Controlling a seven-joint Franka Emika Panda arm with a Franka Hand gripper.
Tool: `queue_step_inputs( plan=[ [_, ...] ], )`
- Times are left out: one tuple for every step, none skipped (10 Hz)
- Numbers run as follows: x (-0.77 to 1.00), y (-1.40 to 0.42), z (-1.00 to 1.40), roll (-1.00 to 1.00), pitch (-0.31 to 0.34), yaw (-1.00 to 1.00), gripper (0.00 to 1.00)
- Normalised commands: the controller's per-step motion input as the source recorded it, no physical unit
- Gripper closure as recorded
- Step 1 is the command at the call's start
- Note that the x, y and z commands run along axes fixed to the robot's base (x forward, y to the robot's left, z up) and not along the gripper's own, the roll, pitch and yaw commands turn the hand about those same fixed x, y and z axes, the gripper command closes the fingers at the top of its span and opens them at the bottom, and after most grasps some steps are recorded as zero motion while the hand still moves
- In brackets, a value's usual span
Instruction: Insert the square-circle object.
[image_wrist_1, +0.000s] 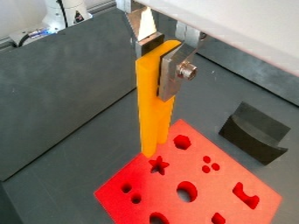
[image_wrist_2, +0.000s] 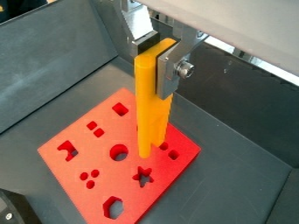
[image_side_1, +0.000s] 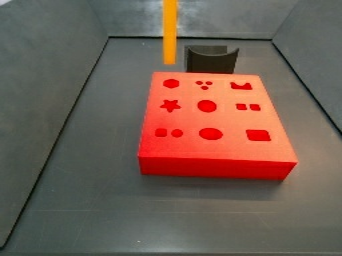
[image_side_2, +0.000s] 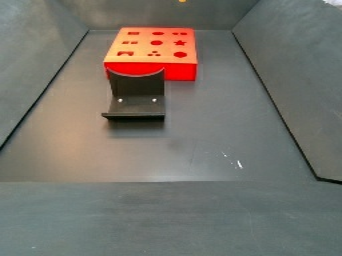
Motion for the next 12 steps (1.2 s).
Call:
queue_step_inputs(
  plan=[
    [0.25,0.00,-0.17,0.00,0.003,-0.23,1.00],
    [0.12,-0.01,-0.38,-0.05,-0.054,-0.27,1.00],
    [0.00,0.00,-0.22,-0.27,-0.141,-0.79,1.00],
    [0.00,-0.05,0.00,-0.41,-0.227,-0.70,1.00],
    [-0.03,-0.06,0.01,-0.46,-0.236,-0.66,1.00],
    [-0.03,-0.07,0.00,-0.45,-0.233,-0.67,1.00],
    [0.00,-0.08,-0.01,-0.32,-0.190,-0.77,1.00],
    [-0.07,-0.08,-0.29,-0.18,-0.229,-0.89,1.00],
    [-0.05,-0.12,-0.64,-0.01,-0.241,-0.95,1.00],
    [-0.05,-0.04,-0.65,-0.01,-0.214,-1.00,1.00],
    [-0.05,0.00,-0.66,-0.01,-0.203,-1.00,1.00],
    [0.00,0.00,-0.60,0.00,-0.096,-1.00,1.00]
  ],
)
